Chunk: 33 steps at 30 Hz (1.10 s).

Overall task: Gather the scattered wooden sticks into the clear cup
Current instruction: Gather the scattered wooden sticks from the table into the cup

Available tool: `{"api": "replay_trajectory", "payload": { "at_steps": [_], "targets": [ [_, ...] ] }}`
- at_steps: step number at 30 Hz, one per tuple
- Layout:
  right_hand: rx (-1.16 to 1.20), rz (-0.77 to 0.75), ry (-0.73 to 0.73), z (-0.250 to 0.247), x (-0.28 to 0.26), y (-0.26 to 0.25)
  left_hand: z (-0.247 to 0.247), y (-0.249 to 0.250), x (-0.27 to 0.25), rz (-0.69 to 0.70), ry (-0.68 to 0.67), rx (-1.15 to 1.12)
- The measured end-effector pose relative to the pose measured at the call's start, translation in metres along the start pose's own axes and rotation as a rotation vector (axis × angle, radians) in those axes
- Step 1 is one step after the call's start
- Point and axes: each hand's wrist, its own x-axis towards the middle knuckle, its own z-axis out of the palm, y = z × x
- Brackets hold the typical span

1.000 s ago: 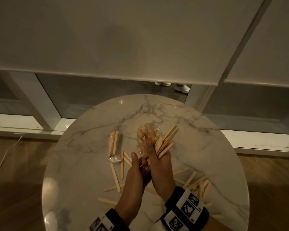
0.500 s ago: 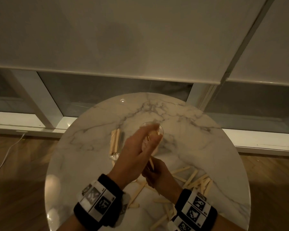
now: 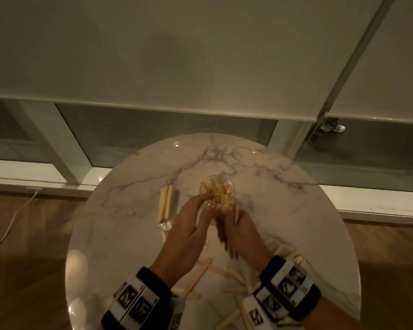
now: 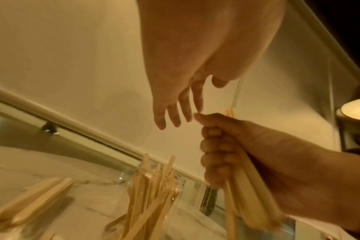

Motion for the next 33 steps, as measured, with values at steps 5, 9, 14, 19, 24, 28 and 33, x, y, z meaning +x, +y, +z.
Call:
{"api": "replay_trajectory", "payload": {
  "at_steps": [5, 9, 14, 19, 24, 28, 33],
  "targets": [
    [0.113, -0.188, 0.214, -0.028, 0.059, -0.039, -0.018, -0.027, -0.037, -0.104, 0.034, 0.066],
    [0.187, -0.237, 0.250, -0.020, 0.097, -0.034, -0.026, -0.062, -0.075, -0.246, -0.093, 0.127],
    [0.144, -0.184, 0.237, -0.005, 0.118, -0.007, -0.039, -0.083, -0.110, -0.372, -0.092, 0.205],
    [0.137, -0.036, 0.127, 0.000, 0.118, 0.011, -0.047, -0.086, -0.118, -0.426, -0.042, 0.212],
    [-0.156, -0.158, 0.114, -0.011, 0.119, 0.012, -0.045, -0.081, -0.111, -0.431, -0.017, 0.171],
    [-0.351, -0.236, 0.031, -0.019, 0.114, 0.008, -0.043, -0.081, -0.105, -0.440, -0.041, 0.135],
    [-0.888, -0.203, -0.148, -0.015, 0.118, 0.008, -0.041, -0.084, -0.105, -0.451, -0.065, 0.124]
  ]
}}
